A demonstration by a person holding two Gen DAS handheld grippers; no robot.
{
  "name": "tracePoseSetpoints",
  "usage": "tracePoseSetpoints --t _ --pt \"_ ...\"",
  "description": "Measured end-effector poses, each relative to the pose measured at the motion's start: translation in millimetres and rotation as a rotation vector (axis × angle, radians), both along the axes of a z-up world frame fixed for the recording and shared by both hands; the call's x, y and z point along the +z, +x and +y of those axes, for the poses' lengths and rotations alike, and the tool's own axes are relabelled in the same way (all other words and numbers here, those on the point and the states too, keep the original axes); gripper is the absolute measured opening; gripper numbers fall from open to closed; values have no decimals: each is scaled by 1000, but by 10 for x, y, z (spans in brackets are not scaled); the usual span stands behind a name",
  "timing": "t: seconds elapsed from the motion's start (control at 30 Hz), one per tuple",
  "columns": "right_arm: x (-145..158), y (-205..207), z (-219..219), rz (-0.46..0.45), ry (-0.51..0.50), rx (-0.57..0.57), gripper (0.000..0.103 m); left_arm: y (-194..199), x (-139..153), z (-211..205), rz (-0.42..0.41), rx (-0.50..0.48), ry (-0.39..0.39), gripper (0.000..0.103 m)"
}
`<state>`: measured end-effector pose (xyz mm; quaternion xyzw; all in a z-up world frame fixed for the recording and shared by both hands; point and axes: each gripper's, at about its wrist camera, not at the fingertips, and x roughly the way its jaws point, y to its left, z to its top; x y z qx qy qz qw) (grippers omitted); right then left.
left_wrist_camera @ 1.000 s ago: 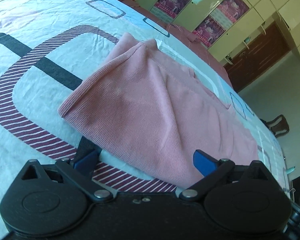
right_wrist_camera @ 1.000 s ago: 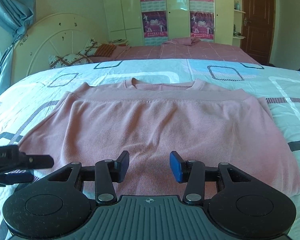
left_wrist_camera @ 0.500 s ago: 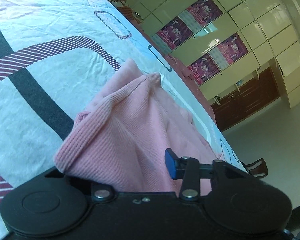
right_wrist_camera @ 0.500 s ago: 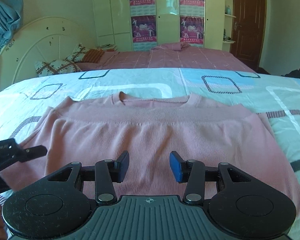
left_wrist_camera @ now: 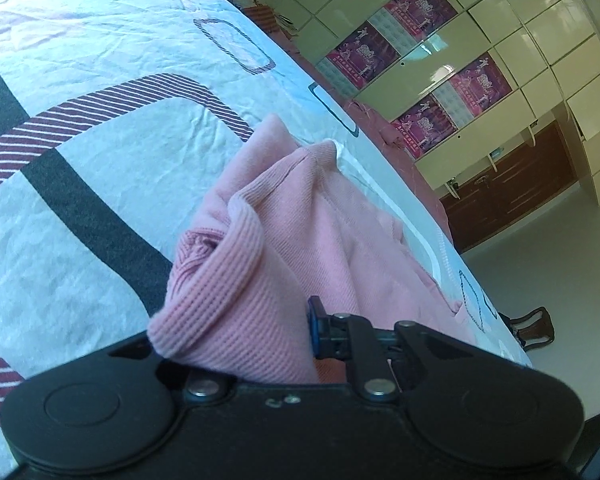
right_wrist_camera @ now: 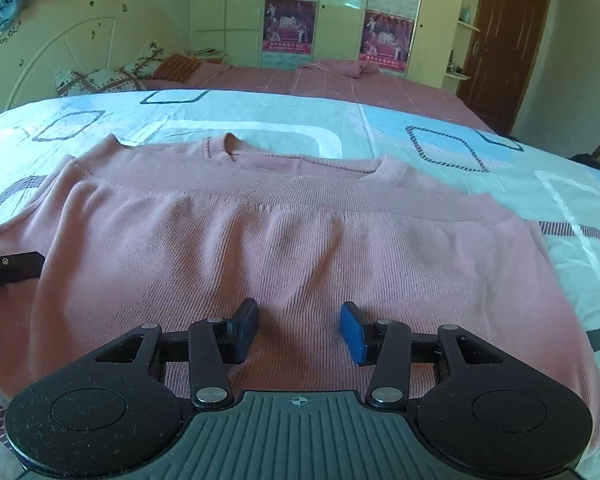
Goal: Fold small clothes
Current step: 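Lift and fold the side over the middle with the left gripper, release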
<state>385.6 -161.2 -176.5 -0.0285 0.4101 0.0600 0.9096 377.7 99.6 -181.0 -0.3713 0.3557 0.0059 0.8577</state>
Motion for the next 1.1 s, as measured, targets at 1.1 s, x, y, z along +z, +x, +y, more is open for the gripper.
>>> tracePoseSetpoints --t 1.1 --pt "381 -310 -2317 -88 278 -186 50 -77 406 -3290 -236 -735 565 15"
